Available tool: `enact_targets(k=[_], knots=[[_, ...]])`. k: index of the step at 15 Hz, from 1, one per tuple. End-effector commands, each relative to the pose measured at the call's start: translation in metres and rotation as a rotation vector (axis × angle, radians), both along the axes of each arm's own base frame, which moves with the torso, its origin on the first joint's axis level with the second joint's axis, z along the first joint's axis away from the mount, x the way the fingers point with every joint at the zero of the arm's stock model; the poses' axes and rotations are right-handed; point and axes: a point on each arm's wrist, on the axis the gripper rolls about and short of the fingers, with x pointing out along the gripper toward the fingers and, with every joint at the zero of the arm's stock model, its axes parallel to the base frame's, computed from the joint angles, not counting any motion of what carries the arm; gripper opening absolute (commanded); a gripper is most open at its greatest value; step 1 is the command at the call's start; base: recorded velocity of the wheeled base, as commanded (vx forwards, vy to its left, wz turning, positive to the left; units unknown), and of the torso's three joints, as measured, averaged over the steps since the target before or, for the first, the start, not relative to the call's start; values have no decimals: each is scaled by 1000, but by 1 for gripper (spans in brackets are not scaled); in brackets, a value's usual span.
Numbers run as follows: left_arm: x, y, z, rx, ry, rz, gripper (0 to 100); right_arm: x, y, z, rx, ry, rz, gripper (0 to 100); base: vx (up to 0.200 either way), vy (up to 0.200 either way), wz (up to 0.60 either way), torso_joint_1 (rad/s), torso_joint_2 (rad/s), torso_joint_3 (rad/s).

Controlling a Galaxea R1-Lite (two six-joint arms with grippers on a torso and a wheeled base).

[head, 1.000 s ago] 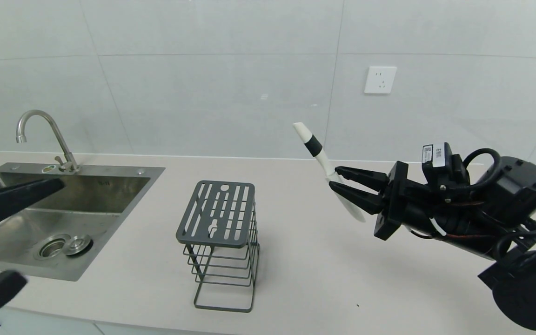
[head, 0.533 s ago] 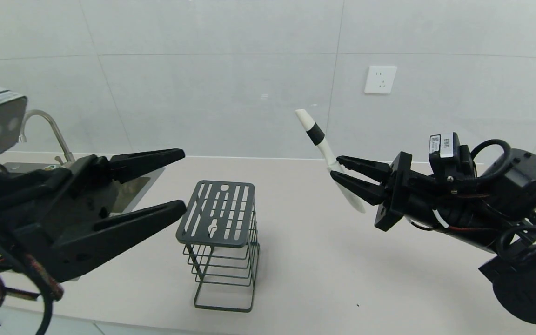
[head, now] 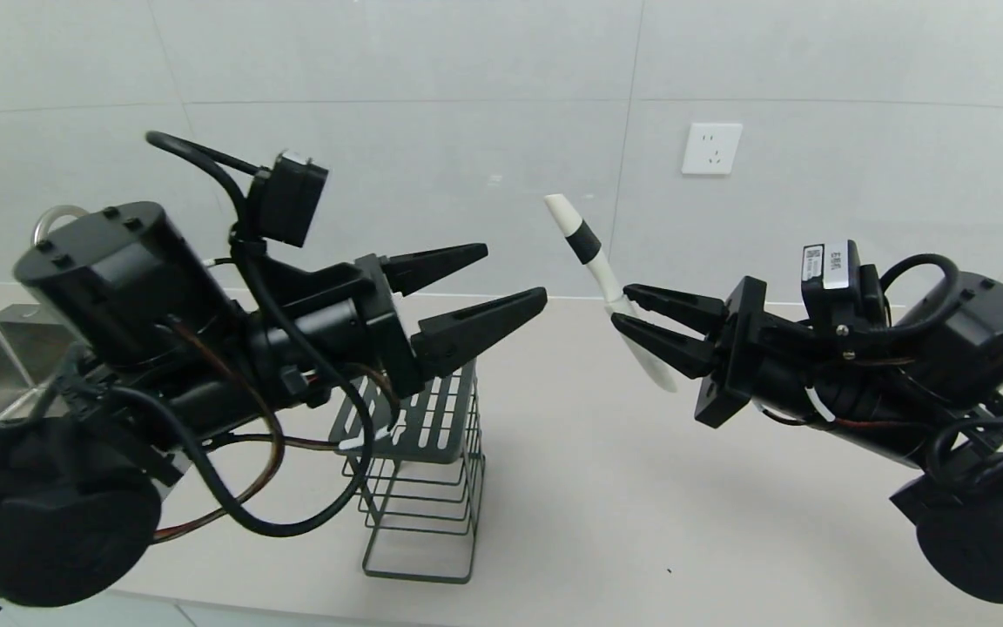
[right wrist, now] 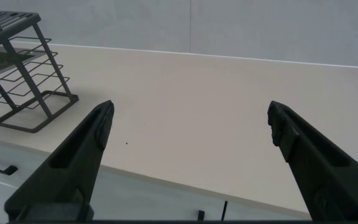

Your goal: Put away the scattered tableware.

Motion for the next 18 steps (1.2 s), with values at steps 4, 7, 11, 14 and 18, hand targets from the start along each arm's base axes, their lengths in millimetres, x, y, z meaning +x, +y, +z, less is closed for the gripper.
enact_targets(k=[4, 7, 11, 14, 18], knots=[[35, -32, -23, -21, -13, 8, 100, -2, 2, 1, 2, -3, 10, 0, 0, 0, 0, 0, 0, 0], [38, -51, -23, -72, -80, -33, 100, -5, 2, 5, 7, -13, 13, 0, 0, 0, 0, 0, 0, 0], [33, -59, -19, -103, -96, -68, 100, -9, 3, 7, 10, -20, 23, 0, 0, 0, 0, 0, 0, 0], [35, -64, -11, -193, -139, -94, 100, -10, 2, 8, 10, -20, 23, 0, 0, 0, 0, 0, 0, 0], [35, -65, -8, -211, -123, -106, 100, -10, 2, 9, 12, -27, 22, 0, 0, 0, 0, 0, 0, 0]])
